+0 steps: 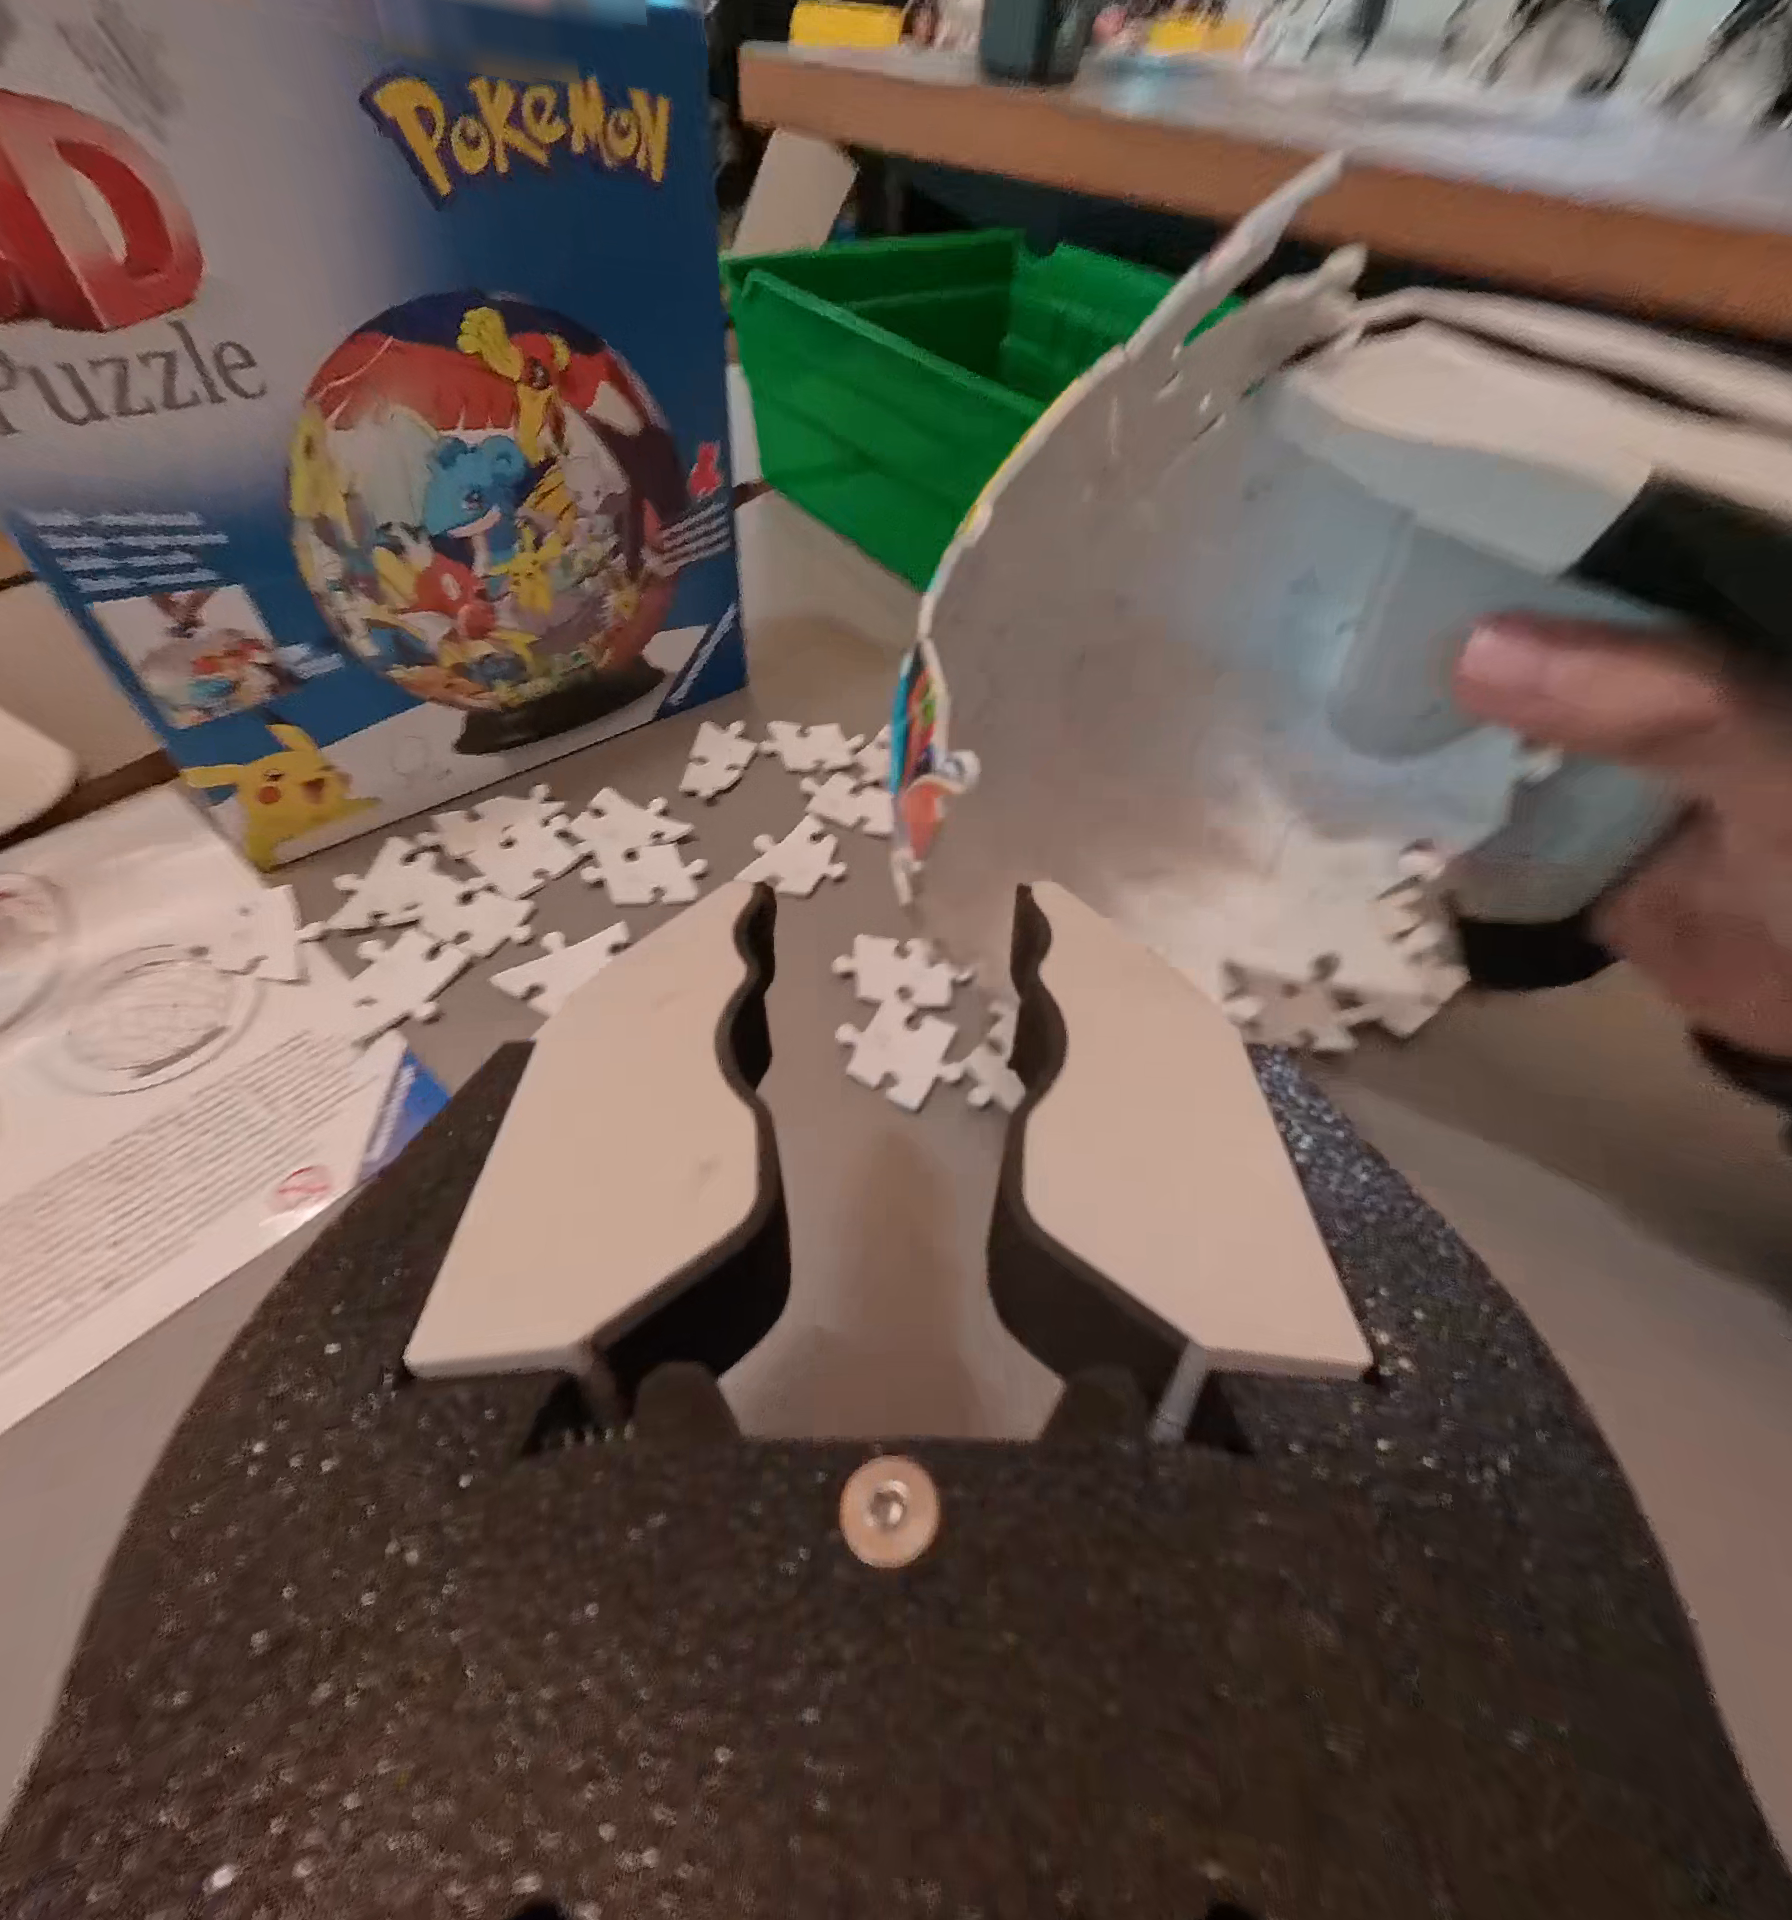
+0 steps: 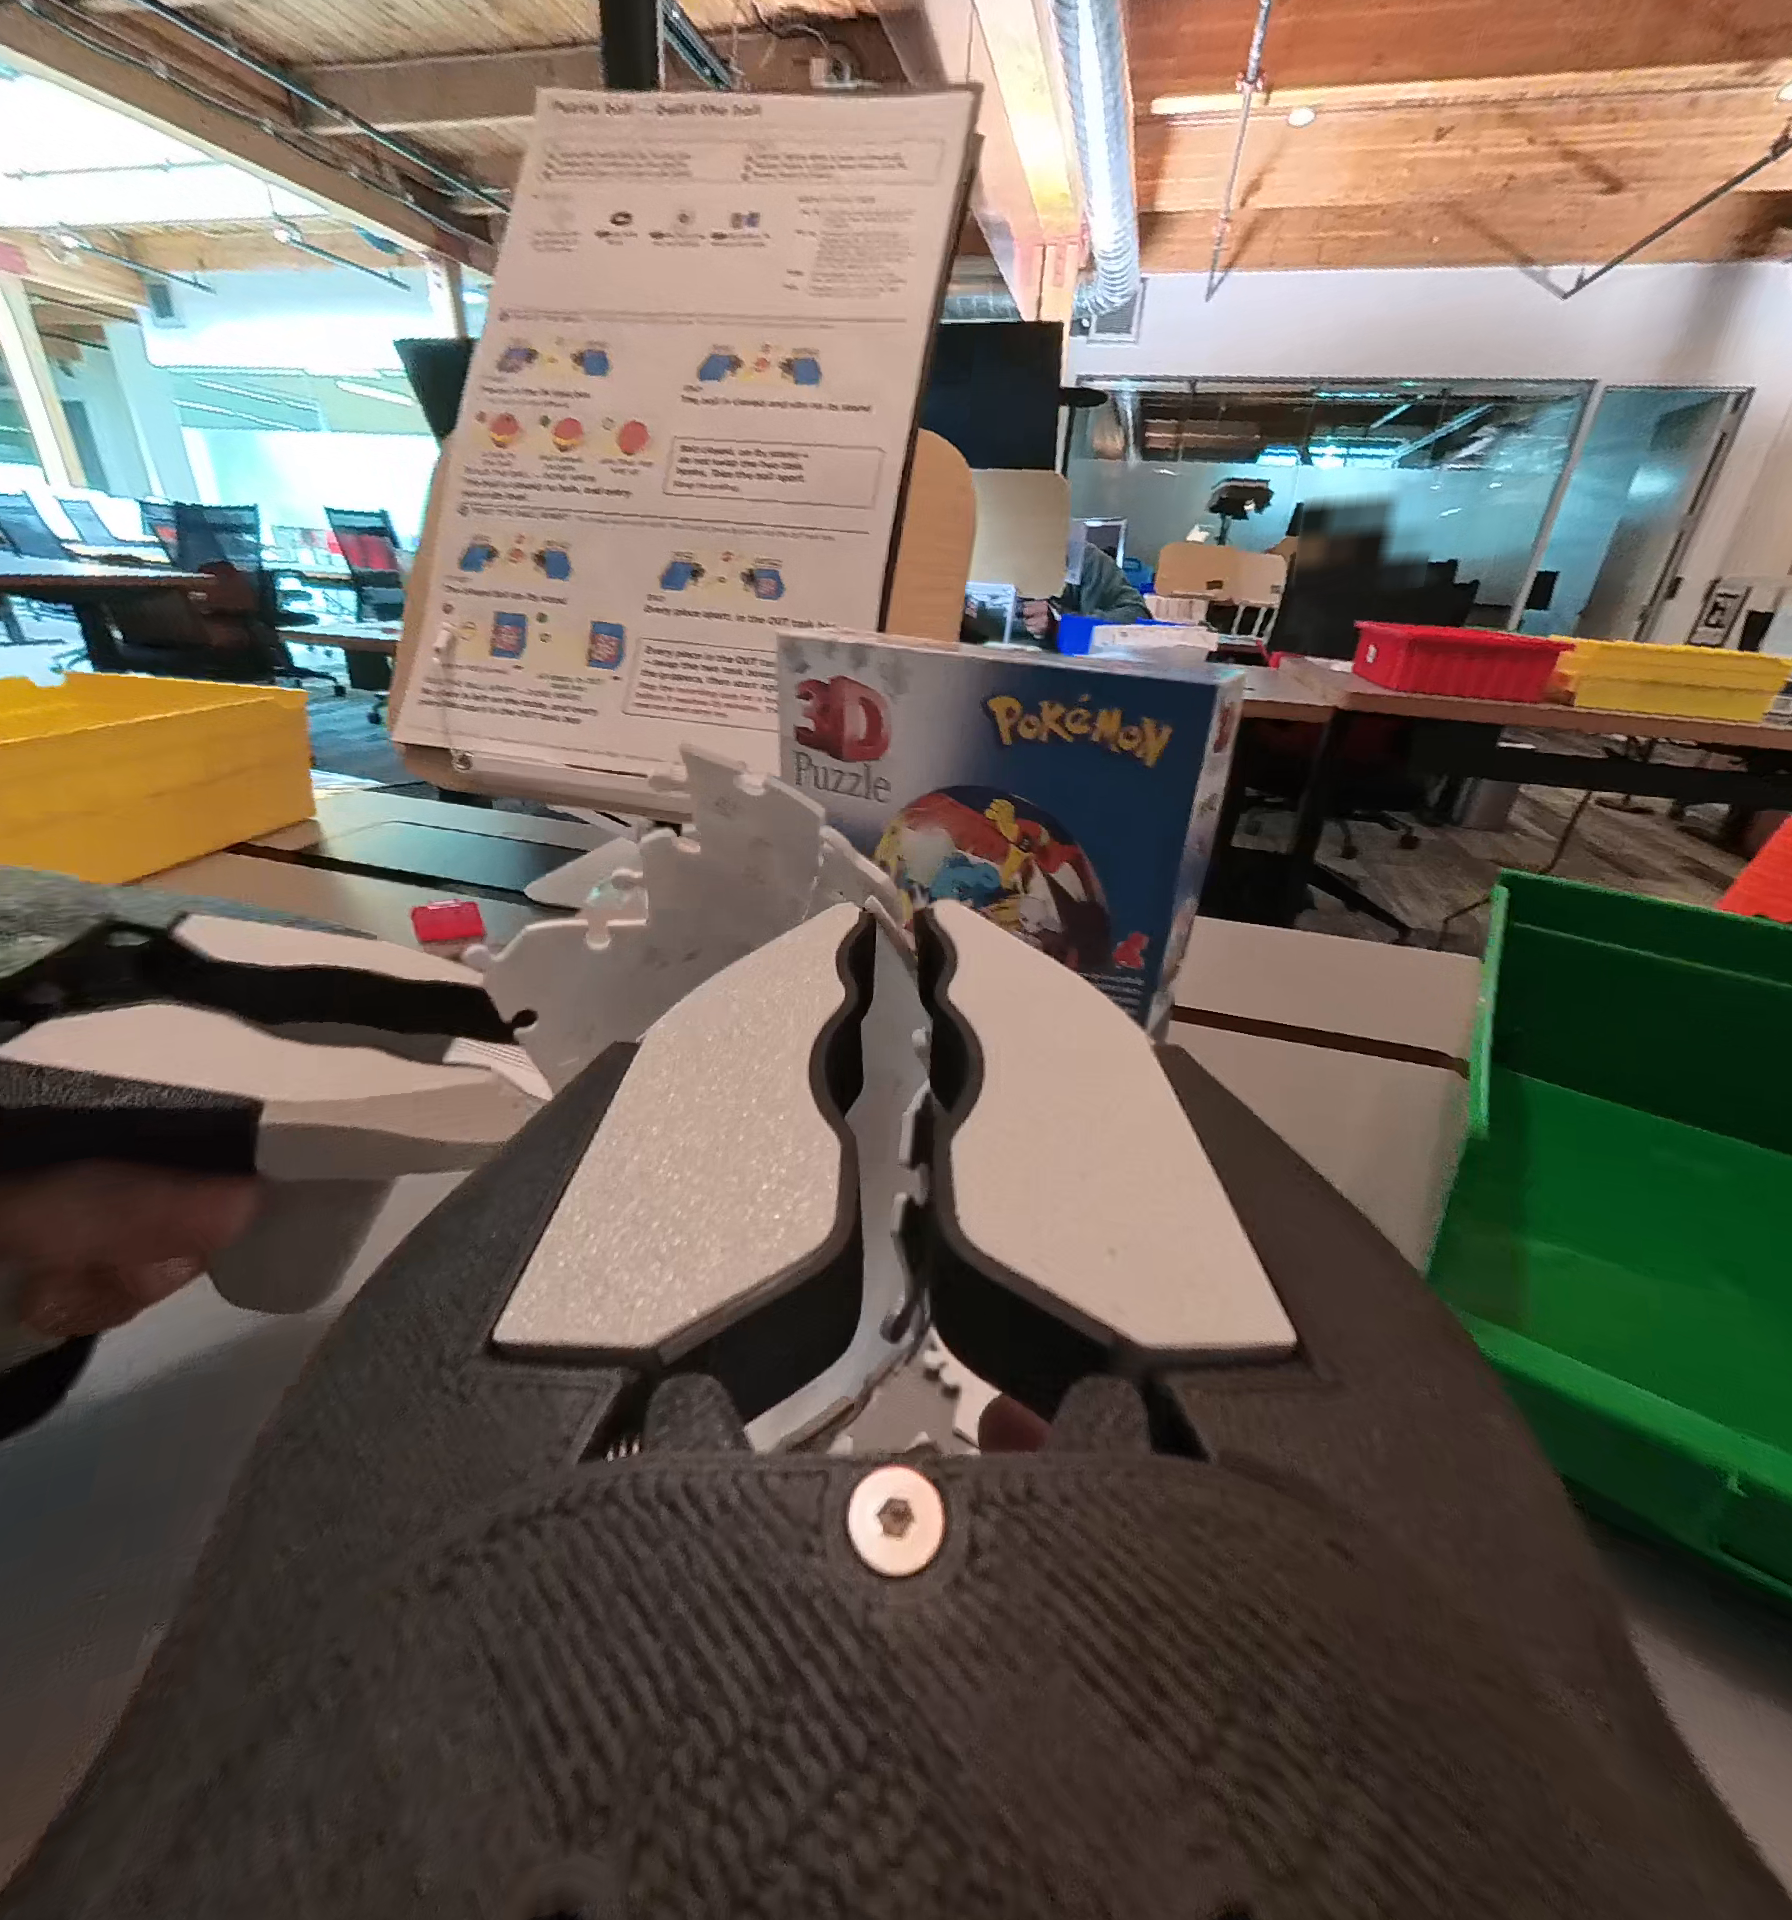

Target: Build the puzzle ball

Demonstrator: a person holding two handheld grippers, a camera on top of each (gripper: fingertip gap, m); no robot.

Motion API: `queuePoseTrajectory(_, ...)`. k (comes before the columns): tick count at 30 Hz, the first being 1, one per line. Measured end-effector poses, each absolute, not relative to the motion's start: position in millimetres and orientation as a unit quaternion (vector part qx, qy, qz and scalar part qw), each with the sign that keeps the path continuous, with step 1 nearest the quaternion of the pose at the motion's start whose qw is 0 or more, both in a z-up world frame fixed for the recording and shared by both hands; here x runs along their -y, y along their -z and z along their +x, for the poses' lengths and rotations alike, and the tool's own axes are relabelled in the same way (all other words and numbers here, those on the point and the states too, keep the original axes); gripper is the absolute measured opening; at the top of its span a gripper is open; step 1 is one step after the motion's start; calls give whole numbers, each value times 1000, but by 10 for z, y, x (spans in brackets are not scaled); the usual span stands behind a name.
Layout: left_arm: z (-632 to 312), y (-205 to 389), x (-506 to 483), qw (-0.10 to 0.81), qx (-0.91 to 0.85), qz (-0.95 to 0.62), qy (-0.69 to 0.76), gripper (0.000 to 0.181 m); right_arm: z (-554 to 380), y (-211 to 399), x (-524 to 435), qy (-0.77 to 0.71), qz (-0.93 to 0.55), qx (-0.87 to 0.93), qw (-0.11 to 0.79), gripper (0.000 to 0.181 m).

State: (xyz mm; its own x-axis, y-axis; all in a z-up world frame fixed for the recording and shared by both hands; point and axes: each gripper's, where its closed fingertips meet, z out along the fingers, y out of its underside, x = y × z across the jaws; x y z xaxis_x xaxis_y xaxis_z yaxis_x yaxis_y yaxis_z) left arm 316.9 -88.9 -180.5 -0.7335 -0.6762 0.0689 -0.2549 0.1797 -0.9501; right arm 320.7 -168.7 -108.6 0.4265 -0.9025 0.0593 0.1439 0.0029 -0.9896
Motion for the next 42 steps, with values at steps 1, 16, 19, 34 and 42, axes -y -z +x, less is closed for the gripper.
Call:
queuePoseTrajectory(1,3145,1747,914,170,-732,-310,582,40,3191,1070,1649,418,-570,-328,626,7)
queuePoseTrajectory(16,3221,1398,705,235,-676,-279,640,4,3002,855,1301,412,-564,-283,657,6)
queuePoseTrajectory(19,3193,1321,668,272,-676,-264,632,4,2976,810,1286,415,-558,-280,662,6)
queuePoseTrajectory(34,3220,1171,130,359,-701,-341,513,4,2766,497,1247,372,-558,-256,696,38)
queuePoseTrajectory(42,3228,1176,-222,384,-736,-385,403,5,2860,943,988,310,-635,-266,656,38)
